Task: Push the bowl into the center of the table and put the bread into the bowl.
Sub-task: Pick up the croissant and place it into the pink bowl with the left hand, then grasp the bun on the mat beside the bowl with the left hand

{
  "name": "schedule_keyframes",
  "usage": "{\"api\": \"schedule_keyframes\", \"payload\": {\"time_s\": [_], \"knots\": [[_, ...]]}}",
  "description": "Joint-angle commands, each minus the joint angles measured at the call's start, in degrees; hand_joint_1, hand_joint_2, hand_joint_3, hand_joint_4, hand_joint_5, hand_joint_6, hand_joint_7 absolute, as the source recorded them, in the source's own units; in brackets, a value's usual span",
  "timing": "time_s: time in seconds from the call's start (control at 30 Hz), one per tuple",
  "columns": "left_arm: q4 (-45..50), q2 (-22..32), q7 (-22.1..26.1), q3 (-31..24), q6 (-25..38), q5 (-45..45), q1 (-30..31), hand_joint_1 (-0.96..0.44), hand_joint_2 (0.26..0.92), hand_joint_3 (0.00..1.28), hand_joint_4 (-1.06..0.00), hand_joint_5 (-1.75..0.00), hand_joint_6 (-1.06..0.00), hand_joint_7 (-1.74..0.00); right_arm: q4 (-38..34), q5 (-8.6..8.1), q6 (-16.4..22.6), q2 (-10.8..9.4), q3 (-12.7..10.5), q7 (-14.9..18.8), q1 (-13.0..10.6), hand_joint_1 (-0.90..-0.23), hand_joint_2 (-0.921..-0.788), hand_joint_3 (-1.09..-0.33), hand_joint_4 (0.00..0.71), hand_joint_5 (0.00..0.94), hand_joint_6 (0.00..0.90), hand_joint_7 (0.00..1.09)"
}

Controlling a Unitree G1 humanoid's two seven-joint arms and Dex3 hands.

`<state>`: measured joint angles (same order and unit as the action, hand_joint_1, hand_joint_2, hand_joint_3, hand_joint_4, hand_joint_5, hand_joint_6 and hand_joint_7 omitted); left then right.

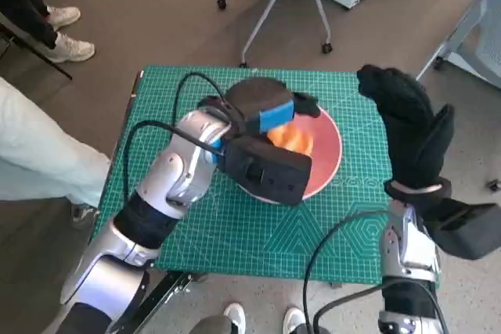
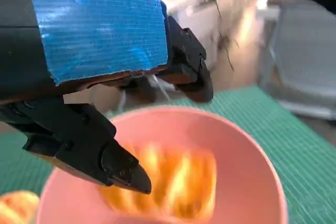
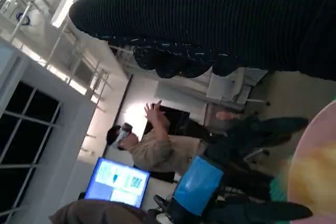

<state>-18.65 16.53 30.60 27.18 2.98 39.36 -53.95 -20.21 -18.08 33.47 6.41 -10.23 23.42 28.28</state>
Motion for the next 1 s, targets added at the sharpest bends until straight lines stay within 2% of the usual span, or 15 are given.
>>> {"api": "schedule_keyframes", "payload": {"time_s": [0.03, 0.3, 0.67, 1.0], "knots": [[3.0, 1.5, 2.7, -1.5, 0.2, -2.2, 0.1, -0.19, 0.817, 0.02, -0.11, 0.00, -0.27, 0.00, -0.2, 0.27, -0.4, -0.1, 0.0, -0.6, -1.0, -0.664, -0.921, -0.769, 0.236, 0.002, 0.126, 0.55], [9.5, 4.5, 4.7, -5.0, 2.1, -4.8, 3.0, -0.19, 0.817, 0.01, -0.08, 0.00, -0.23, 0.00, -0.3, 0.27, -0.5, -0.3, 0.2, -0.5, -1.0, -0.664, -0.921, -0.768, 0.237, 0.002, 0.133, 0.54], [19.4, 12.8, 9.3, -14.1, 3.8, -12.1, 7.4, -0.14, 0.811, 0.00, -0.09, 0.00, -0.24, 0.00, -0.6, 0.10, -0.5, -0.1, 0.2, -0.3, -1.1, -0.662, -0.921, -0.769, 0.237, 0.001, 0.138, 0.53], [18.6, 18.8, 7.2, -19.9, 1.2, -15.6, 11.1, -0.12, 0.807, 0.00, -0.10, 0.00, -0.24, 0.00, 0.3, -0.56, -1.5, 0.1, 0.2, 0.1, -1.3, -0.672, -0.921, -0.765, 0.236, 0.001, 0.143, 0.52]]}}
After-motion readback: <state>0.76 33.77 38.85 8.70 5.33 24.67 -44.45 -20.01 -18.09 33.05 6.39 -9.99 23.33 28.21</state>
